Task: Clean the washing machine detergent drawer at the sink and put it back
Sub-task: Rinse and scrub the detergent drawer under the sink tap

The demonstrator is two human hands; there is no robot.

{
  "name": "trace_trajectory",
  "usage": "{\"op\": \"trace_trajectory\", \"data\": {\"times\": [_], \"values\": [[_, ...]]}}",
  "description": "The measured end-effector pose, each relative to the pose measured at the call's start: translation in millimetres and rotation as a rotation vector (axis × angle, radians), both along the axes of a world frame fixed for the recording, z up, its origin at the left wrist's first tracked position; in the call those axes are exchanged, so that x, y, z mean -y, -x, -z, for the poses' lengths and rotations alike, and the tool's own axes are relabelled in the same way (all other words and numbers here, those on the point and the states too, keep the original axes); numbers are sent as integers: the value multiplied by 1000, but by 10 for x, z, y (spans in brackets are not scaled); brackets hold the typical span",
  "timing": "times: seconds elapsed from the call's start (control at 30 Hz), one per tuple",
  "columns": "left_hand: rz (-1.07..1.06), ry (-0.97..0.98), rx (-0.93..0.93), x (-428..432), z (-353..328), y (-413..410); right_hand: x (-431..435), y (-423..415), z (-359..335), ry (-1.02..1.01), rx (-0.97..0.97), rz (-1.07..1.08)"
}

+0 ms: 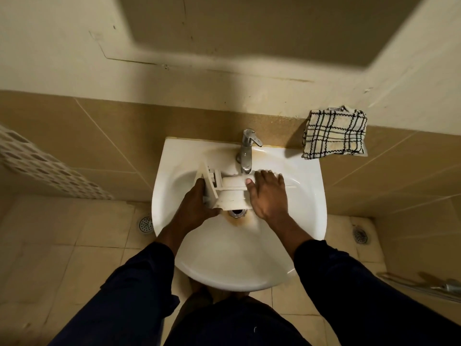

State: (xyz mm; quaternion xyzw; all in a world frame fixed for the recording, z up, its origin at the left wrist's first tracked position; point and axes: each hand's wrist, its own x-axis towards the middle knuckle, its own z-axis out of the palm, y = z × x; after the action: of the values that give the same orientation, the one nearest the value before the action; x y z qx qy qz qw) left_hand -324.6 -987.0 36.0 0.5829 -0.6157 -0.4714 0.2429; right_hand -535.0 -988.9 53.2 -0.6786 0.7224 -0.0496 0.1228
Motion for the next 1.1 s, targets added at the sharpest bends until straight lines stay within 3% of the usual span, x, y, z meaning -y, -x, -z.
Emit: {"op": "trace_trajectory", "data": {"times": [0.43,0.5,0.7,0.8,0.9,0.97,1.1], "values": [[35,14,22,72,8,7,-230,-447,-48,215,155,-337],[25,4,19,42,11,7,-249,-332,-17,207,128,-291],[5,3,-9,-26,-5,-31,-272,362,127,135,-18,164],[2,4,-6,-28,3,-5,-181,-3,4,136,16,134],[-1,3,5,-19,13,12,-230,-465,-61,146,92,-143],[-8,0,4,-41,12,-1,-226,-464,-68,156,122,-212],[27,-23,3,-116,40,-63,-201,171,-64,163,129,125]]}}
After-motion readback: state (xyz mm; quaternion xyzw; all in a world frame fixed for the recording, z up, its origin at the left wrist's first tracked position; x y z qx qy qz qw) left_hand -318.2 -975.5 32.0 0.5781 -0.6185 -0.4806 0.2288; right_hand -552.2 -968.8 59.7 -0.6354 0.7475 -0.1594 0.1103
